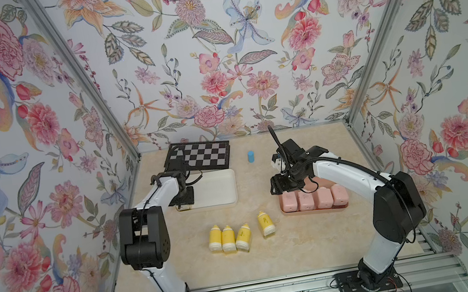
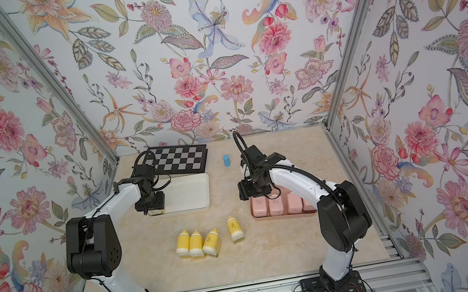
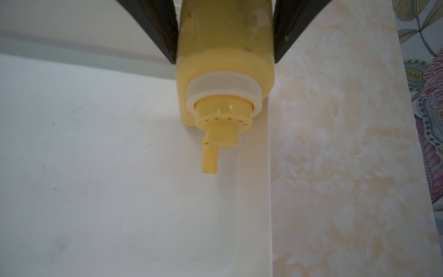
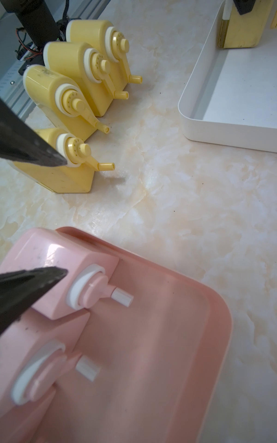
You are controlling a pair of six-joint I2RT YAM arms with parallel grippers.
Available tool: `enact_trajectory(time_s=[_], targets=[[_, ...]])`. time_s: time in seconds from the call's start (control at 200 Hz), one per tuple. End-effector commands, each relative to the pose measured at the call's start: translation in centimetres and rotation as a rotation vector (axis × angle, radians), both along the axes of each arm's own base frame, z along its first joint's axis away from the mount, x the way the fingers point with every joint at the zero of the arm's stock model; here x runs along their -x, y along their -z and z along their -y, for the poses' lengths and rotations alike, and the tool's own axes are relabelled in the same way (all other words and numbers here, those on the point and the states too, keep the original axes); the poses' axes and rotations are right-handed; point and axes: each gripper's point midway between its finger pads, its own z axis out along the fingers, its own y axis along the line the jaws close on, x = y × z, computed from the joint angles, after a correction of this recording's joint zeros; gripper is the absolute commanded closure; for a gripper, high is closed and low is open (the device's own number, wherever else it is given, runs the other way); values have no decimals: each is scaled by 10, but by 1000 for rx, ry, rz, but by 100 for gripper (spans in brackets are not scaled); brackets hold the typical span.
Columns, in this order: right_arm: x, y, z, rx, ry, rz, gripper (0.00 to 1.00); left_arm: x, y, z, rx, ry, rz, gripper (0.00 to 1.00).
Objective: Place the pencil sharpeners by color into the storage box
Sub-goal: Place the pencil sharpener in the storage box.
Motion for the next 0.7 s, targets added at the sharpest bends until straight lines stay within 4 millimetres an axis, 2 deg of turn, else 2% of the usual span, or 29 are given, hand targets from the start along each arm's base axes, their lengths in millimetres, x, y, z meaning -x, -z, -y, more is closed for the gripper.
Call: enact_trajectory(time_s=[0.0,0.415,0.631,0.646,0.696], targets=[[6,8,-2,8,-6,-25,32,0,-8,-9,-26,-21,26,38],[6,7,-1,7,-4,-17,32,-1,-51,-16,-46,-70,131,35],[6,11,0,10,-2,-20,32,4,-90,-14,-7,-99,241,34],[6,11,0,11,-2,-21,32,6,-102,-14,0,-100,275,34],[6,12,0,10,-2,-20,32,8,-112,-13,16,-104,303,34]])
